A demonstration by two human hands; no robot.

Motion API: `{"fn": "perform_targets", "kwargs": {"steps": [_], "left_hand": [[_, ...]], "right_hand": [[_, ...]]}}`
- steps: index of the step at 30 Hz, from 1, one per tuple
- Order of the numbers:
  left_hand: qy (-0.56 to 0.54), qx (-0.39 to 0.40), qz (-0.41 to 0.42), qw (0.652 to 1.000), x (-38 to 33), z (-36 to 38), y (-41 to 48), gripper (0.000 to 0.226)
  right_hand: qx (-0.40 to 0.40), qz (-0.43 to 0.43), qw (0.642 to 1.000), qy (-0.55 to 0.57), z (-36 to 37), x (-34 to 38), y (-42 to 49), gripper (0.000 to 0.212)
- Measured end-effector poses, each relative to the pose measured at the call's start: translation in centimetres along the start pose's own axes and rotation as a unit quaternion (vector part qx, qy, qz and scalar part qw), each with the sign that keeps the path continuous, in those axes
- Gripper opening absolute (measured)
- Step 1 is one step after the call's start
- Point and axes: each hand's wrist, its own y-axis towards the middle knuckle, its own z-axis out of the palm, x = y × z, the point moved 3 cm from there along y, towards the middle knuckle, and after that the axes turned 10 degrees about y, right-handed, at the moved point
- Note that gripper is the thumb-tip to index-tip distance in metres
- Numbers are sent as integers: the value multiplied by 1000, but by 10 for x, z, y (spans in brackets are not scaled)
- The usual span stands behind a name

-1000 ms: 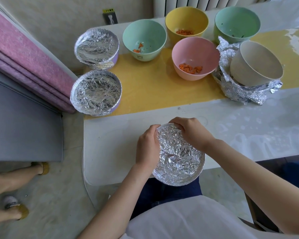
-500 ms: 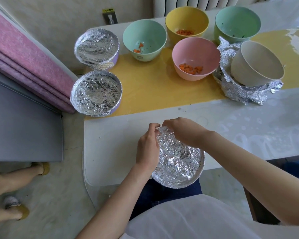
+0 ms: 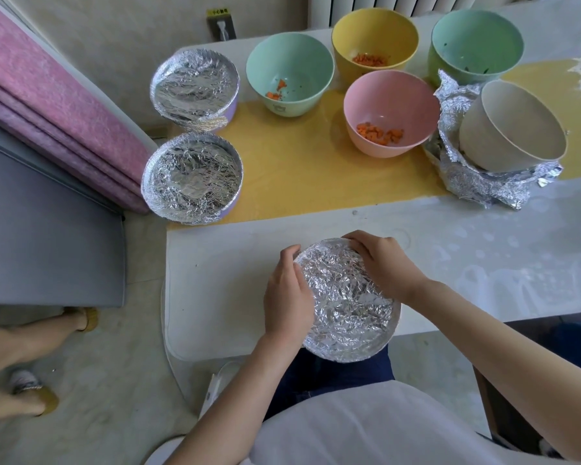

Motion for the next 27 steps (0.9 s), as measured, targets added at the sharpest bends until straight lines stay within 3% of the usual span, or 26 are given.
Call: {"fn": "perform_targets", "kwargs": {"steps": [7,15,18,24,27], "left_hand": [[-19,35,32,999,-5,-1,15,30],[4,9,62,998,-6,-2,15,36],[11,-30,93,995,-8,-8,15,38],[46,-142,208,967,-22,-23,20,43],[55,-161,241,955,-23,-22,19,43]], "right_hand": [[41,10,999,-26,-2,3,5,28],[5,-35,998,-43,-2,4,3,23],[12,-47,997,-52,-5,9,3,24],[-94,-122,988,1,-11,26,0,25],[-113,-136,984,0,-10,28,0,26]]}}
